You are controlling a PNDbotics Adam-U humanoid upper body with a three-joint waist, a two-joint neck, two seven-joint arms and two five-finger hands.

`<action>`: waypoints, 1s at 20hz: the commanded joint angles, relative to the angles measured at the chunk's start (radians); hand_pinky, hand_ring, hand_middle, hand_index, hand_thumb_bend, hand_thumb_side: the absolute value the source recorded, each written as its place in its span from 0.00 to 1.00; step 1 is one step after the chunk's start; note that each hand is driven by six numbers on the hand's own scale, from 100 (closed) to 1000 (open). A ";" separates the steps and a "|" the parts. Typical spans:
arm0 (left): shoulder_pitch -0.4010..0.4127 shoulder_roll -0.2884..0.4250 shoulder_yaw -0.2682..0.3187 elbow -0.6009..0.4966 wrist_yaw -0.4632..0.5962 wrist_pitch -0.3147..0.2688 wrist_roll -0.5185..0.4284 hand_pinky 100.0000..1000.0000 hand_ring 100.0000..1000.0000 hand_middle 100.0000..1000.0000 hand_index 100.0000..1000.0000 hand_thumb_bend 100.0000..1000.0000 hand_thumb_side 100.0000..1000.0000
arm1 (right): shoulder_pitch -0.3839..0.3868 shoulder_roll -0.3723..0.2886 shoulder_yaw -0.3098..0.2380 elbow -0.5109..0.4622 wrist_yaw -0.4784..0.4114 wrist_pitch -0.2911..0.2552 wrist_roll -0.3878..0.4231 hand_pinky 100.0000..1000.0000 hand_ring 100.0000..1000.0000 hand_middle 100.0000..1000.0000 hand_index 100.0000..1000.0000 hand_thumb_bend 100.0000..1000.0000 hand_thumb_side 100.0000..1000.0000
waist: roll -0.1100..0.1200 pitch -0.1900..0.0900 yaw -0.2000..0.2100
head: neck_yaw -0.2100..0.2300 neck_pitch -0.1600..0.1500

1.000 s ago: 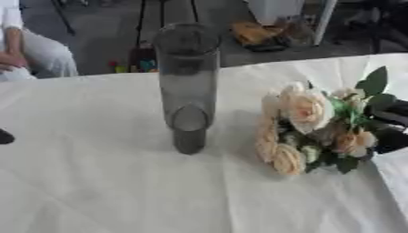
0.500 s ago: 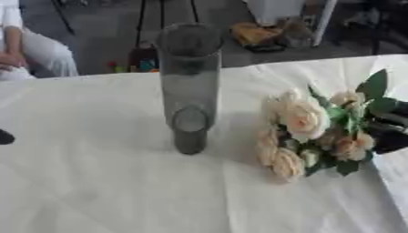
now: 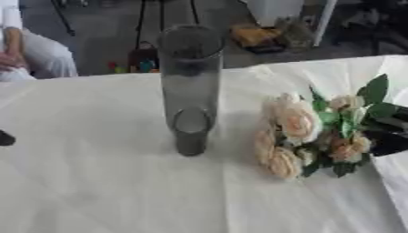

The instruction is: Arrange flowers into the vase.

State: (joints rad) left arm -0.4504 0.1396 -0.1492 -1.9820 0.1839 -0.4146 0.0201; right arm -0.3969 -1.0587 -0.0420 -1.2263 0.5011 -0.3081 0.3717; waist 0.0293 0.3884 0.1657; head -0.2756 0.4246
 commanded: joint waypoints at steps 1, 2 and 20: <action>-0.010 0.004 0.000 -0.018 0.000 0.004 -0.002 0.47 0.58 0.62 0.81 0.00 1.00 | -0.007 -0.023 -0.009 -0.020 -0.013 0.008 -0.040 0.44 0.40 0.00 0.18 0.00 0.57 | -0.004 -0.016 -0.003 | 0.001 -0.013; -0.010 0.004 0.000 -0.018 0.000 0.005 -0.002 0.47 0.58 0.62 0.81 0.00 1.00 | -0.008 -0.023 -0.012 -0.027 -0.015 0.010 -0.065 0.44 0.40 0.00 0.17 0.00 0.60 | -0.004 -0.016 -0.003 | 0.002 -0.013; -0.012 0.005 0.000 -0.018 0.002 0.012 -0.005 0.47 0.58 0.60 0.80 0.00 1.00 | -0.009 -0.026 -0.024 -0.108 -0.165 0.077 -0.237 0.34 0.29 0.00 0.08 0.00 0.50 | -0.008 -0.024 -0.002 | 0.006 -0.012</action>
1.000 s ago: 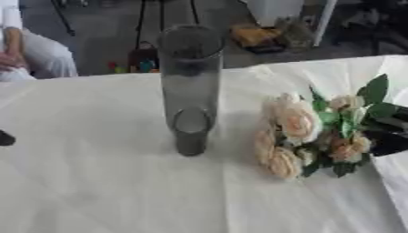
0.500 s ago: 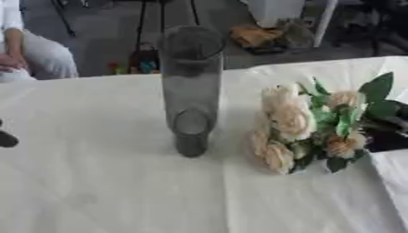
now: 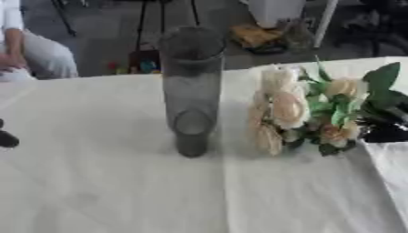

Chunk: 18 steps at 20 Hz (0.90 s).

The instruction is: Arrange flowers into the vase.

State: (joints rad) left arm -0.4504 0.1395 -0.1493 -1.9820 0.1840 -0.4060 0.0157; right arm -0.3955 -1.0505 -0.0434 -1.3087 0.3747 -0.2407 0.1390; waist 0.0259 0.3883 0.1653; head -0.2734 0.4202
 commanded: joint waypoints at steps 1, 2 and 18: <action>-0.012 0.006 0.000 -0.018 0.002 0.003 -0.001 0.47 0.58 0.60 0.80 0.00 1.00 | -0.011 -0.035 -0.024 -0.031 -0.053 0.014 -0.006 0.34 0.29 0.00 0.08 0.00 0.50 | -0.005 -0.025 -0.003 | 0.004 -0.008; -0.011 0.006 0.000 -0.018 0.002 0.004 -0.001 0.47 0.58 0.60 0.80 0.00 1.00 | -0.012 -0.037 -0.026 -0.038 -0.064 0.017 -0.008 0.33 0.28 0.00 0.08 0.00 0.48 | -0.005 -0.025 -0.003 | 0.004 -0.008; -0.007 0.009 0.002 -0.018 0.004 0.007 0.002 0.47 0.58 0.59 0.80 0.00 1.00 | -0.022 -0.068 -0.065 -0.158 -0.231 0.097 -0.055 0.31 0.24 0.00 0.06 0.00 0.34 | -0.009 -0.037 -0.013 | 0.013 -0.008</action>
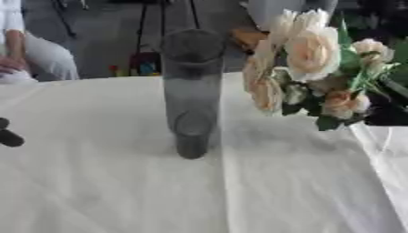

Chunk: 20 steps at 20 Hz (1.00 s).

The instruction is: Arrange flowers into the vase.

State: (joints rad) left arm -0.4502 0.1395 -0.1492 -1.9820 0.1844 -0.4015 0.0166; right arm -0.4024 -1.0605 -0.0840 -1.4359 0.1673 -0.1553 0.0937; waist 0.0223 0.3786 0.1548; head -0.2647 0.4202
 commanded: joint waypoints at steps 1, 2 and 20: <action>-0.007 0.009 0.002 -0.018 0.004 0.003 0.001 0.47 0.58 0.59 0.80 0.00 1.00 | -0.016 -0.061 -0.026 -0.037 -0.029 0.016 -0.012 0.31 0.24 0.00 0.06 0.00 0.34 | -0.006 -0.028 -0.003 | 0.004 -0.008; -0.006 0.009 0.002 -0.018 0.004 0.003 0.001 0.47 0.58 0.59 0.80 0.00 1.00 | -0.017 -0.063 -0.028 -0.044 -0.035 0.021 -0.015 0.31 0.24 0.00 0.06 0.00 0.33 | -0.007 -0.029 -0.003 | 0.005 -0.007; 0.004 0.016 -0.004 -0.018 0.007 0.013 0.001 0.47 0.58 0.59 0.80 0.00 1.00 | -0.150 -0.090 -0.014 -0.182 -0.306 0.250 -0.085 0.26 0.21 0.00 0.06 0.00 0.08 | -0.035 -0.044 0.009 | 0.015 0.006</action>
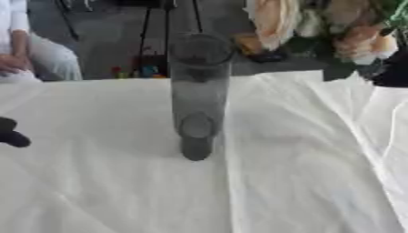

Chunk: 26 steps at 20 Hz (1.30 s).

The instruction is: Arrange flowers into the vase.

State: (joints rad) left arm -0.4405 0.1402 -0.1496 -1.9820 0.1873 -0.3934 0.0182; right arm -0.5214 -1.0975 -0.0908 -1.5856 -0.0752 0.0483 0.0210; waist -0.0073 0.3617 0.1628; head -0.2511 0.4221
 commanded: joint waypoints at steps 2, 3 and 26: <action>-0.004 0.016 -0.005 -0.018 0.005 0.006 -0.002 0.46 0.58 0.59 0.80 0.00 1.00 | -0.060 -0.055 -0.003 -0.046 -0.115 0.085 -0.024 0.26 0.21 0.00 0.06 0.00 0.06 | -0.012 -0.029 0.005 | 0.001 0.008; -0.003 0.017 -0.006 -0.018 0.005 0.007 -0.002 0.47 0.58 0.59 0.80 0.00 1.00 | -0.077 -0.053 -0.001 -0.052 -0.142 0.099 -0.030 0.26 0.21 0.00 0.06 0.00 0.03 | -0.015 -0.029 0.008 | 0.000 0.009; 0.003 0.038 -0.018 -0.018 0.018 0.015 -0.015 0.46 0.58 0.59 0.80 0.00 1.00 | -0.350 0.005 0.019 -0.005 -0.752 0.239 -0.264 0.25 0.18 0.00 0.06 0.00 0.00 | -0.054 -0.049 0.049 | -0.003 0.023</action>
State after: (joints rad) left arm -0.4315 0.1592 -0.1645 -1.9820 0.2013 -0.3792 0.0065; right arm -0.8513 -1.0701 -0.0603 -1.5904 -0.7902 0.2857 -0.2263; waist -0.0623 0.3378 0.2121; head -0.2499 0.4401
